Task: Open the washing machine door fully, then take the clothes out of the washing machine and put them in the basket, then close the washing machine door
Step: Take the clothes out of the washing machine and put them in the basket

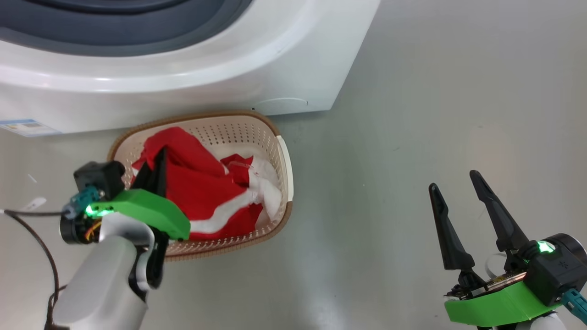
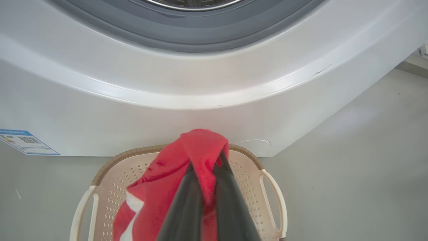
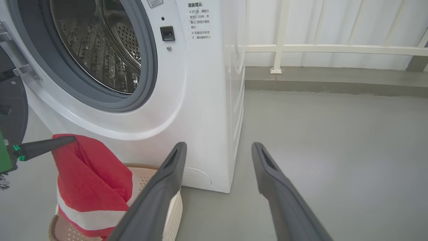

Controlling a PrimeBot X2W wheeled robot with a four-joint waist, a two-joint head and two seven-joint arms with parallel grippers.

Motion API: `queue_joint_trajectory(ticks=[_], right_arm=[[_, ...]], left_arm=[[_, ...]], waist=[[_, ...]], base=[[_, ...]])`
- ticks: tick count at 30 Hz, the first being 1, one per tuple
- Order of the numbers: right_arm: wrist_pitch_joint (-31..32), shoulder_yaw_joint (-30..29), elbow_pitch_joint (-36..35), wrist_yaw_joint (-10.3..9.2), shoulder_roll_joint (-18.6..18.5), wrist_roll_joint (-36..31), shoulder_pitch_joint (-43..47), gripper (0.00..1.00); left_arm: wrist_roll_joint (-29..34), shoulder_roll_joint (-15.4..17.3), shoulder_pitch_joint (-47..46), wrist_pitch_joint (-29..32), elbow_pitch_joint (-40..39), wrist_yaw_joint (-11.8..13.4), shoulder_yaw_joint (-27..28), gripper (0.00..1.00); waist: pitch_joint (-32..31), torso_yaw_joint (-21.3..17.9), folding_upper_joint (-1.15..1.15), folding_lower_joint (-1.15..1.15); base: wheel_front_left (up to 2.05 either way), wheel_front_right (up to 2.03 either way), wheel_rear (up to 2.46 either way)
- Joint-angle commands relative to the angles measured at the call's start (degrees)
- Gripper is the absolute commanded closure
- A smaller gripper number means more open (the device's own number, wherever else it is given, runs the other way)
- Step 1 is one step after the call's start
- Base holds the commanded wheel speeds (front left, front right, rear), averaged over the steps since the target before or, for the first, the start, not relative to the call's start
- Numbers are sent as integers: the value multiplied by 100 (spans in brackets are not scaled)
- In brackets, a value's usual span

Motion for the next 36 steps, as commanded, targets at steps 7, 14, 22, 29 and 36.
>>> queue_joint_trajectory(ticks=[7,14,22,29,36], right_arm=[[1,118,-215,29,-70,-63,-190,0],[-20,176,-201,29,-70,-77,-312,0],[-43,178,-214,29,-70,-80,-360,0],[-42,251,-180,29,-70,-88,-453,0],[-75,277,-72,29,-70,-43,-500,0]], left_arm=[[-106,-106,-827,-148,1320,-417,92,100],[-212,-372,-1291,-199,2551,-758,48,100],[-214,-679,-1675,-194,3571,-990,-95,100],[-186,-750,-1870,-47,4085,-1015,-207,100],[-191,-679,-1853,8,4237,-976,-248,47]], waist=[[532,-45,0,0],[851,-108,0,0],[1111,-133,0,0],[1266,-203,0,0],[1246,-287,0,0]], base=[[0,0,0],[0,0,0],[0,0,0],[0,0,0],[0,0,0]])
